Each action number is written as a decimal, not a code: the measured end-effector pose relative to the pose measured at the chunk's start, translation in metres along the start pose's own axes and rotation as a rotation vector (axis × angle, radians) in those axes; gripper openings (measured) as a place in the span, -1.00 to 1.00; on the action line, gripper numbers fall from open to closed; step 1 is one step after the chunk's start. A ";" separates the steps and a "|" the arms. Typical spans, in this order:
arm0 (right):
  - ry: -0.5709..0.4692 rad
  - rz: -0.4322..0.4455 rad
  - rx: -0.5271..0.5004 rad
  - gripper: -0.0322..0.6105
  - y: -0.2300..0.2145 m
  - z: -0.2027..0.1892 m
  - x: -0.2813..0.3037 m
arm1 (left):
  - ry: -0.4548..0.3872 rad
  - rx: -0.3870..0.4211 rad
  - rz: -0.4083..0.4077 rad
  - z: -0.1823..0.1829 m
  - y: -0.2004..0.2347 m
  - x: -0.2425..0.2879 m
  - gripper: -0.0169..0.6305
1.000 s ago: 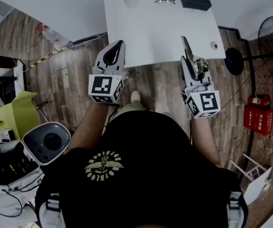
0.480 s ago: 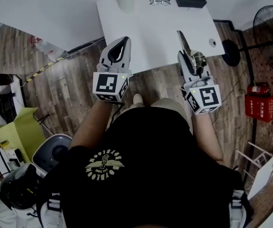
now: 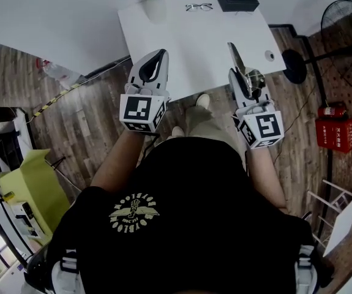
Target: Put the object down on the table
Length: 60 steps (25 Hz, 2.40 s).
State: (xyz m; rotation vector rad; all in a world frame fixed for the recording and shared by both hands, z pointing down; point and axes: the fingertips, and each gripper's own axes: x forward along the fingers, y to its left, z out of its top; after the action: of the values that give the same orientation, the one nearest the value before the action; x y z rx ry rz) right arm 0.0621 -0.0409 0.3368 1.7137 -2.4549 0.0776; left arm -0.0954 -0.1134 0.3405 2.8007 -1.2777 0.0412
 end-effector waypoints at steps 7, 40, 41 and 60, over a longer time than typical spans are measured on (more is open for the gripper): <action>0.005 0.034 -0.018 -0.72 0.000 0.005 0.024 | 0.014 -0.009 0.025 -0.004 0.016 0.008 -0.93; 0.078 0.098 0.041 -0.72 -0.076 -0.025 0.124 | 0.115 -0.042 0.036 -0.046 0.044 0.115 -0.93; 0.079 0.102 0.042 -0.72 -0.078 -0.026 0.128 | 0.120 -0.043 0.037 -0.048 0.045 0.118 -0.93; 0.135 0.217 0.085 -0.72 -0.115 -0.046 0.198 | 0.194 -0.063 0.108 -0.071 0.072 0.178 -0.93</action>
State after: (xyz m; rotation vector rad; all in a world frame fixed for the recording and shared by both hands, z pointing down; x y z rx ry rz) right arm 0.1071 -0.2592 0.4074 1.4140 -2.5580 0.3154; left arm -0.0330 -0.2893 0.4240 2.5989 -1.3552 0.2660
